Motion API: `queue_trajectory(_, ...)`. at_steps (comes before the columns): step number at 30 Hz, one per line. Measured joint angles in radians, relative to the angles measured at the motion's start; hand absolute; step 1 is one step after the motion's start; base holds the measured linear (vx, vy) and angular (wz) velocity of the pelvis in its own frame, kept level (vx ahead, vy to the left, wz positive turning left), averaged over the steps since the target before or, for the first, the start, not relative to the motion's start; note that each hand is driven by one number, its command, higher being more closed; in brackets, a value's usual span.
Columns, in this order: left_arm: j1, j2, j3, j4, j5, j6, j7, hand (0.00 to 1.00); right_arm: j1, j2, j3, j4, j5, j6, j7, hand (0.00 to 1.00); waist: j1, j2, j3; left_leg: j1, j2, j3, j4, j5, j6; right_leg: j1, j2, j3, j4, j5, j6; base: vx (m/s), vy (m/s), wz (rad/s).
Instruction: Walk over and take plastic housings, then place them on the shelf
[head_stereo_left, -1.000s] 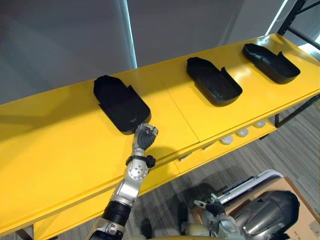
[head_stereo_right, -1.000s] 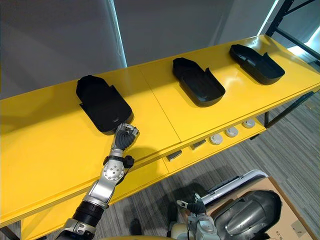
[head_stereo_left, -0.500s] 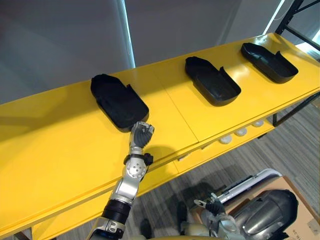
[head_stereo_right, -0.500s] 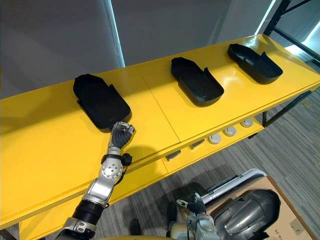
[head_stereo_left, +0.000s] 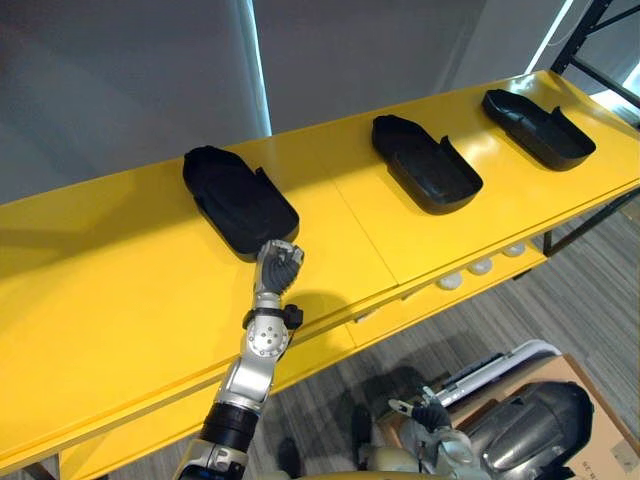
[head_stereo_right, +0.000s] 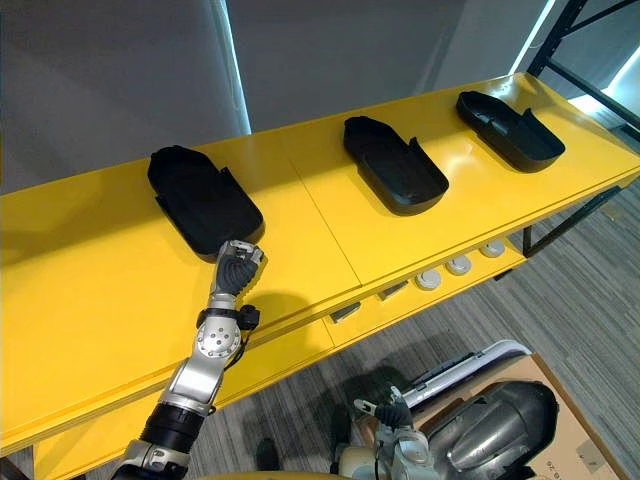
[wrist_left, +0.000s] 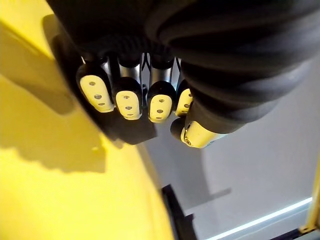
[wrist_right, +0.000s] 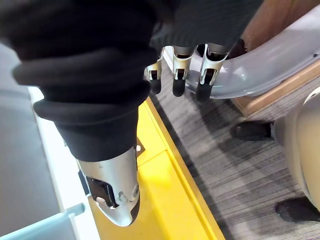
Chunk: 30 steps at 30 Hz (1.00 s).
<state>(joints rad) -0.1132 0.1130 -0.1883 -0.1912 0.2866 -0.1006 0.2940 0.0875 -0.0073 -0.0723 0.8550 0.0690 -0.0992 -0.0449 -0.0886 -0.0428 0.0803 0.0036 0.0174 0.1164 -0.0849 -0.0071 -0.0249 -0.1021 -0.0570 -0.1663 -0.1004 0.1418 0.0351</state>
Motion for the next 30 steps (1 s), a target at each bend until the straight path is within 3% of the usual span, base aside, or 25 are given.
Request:
queue_trajectory(4,0.067,0.027,0.062,-0.268,-0.092,-0.101,-0.006,1.00,0.004,-0.003,0.001,0.036,0.000,0.000,0.001,0.00,0.025,0.000,0.000,-0.009,-0.001,-0.019,0.020,-0.014,0.000,0.016,-0.003,-0.011,0.000,-0.005,0.000,-0.03,0.022,0.16)
queue_trajectory(6,0.130,0.025,0.213,-0.360,-0.150,-0.149,0.013,1.00,0.004,-0.006,0.001,0.060,0.001,-0.001,0.001,0.00,0.033,0.002,0.000,-0.009,0.000,-0.051,0.026,-0.014,-0.002,0.035,-0.005,-0.043,0.000,-0.014,0.001,-0.02,0.005,0.39)
queue_trajectory(11,0.248,-0.044,0.570,-0.333,-0.289,-0.200,0.121,1.00,0.010,-0.031,-0.011,0.074,0.002,0.000,-0.008,0.00,0.079,0.004,0.000,-0.031,-0.004,-0.139,0.030,-0.002,-0.010,0.057,-0.014,-0.130,0.000,-0.030,-0.002,0.00,-0.002,0.55)
queue_trajectory(13,0.309,-0.075,0.623,-0.262,-0.338,-0.198,0.147,1.00,0.012,-0.031,-0.021,0.071,0.002,0.000,-0.019,0.00,0.105,0.003,0.000,-0.027,-0.004,-0.161,0.032,0.003,-0.007,0.074,-0.015,-0.159,0.000,-0.037,-0.003,0.04,-0.003,0.48)
queue_trajectory(18,0.502,-0.162,0.659,-0.028,-0.401,-0.151,0.132,1.00,0.008,0.000,-0.043,-0.042,0.001,0.000,-0.036,0.00,0.130,0.002,-0.003,-0.015,-0.005,-0.188,0.032,-0.001,-0.006,0.097,-0.026,-0.215,0.027,-0.075,0.003,0.04,0.008,0.30)
queue_trajectory(23,0.497,-0.189,0.646,0.476,-0.446,-0.056,0.036,1.00,0.004,0.011,0.011,-0.137,0.000,0.001,-0.043,0.00,0.156,0.002,-0.011,-0.013,0.006,-0.153,0.097,-0.048,-0.002,0.099,-0.033,-0.217,0.093,-0.122,0.001,0.04,0.009,-0.06)
queue_trajectory(24,0.490,-0.188,0.633,0.557,-0.459,-0.049,0.029,0.00,0.006,0.016,0.011,-0.137,0.000,0.001,-0.045,0.00,0.155,0.001,-0.017,-0.012,0.007,-0.150,0.100,-0.047,0.001,0.100,-0.033,-0.216,0.093,-0.126,0.003,0.06,-0.001,-0.03)
queue_trajectory(27,0.453,-0.182,0.564,0.757,-0.491,-0.021,-0.010,0.00,0.008,0.024,0.007,-0.133,0.001,0.001,-0.049,0.00,0.155,-0.002,-0.020,-0.006,0.008,-0.143,0.093,-0.046,0.000,0.101,-0.033,-0.214,0.090,-0.129,0.007,0.06,0.000,-0.03)
queue_trajectory(30,0.427,-0.175,0.527,0.828,-0.490,-0.016,-0.032,0.00,0.017,0.030,-0.011,-0.126,0.002,0.002,-0.062,0.00,0.153,-0.001,-0.019,0.009,0.006,-0.144,0.083,-0.043,-0.005,0.112,-0.032,-0.213,0.075,-0.127,0.009,0.05,0.009,0.02)
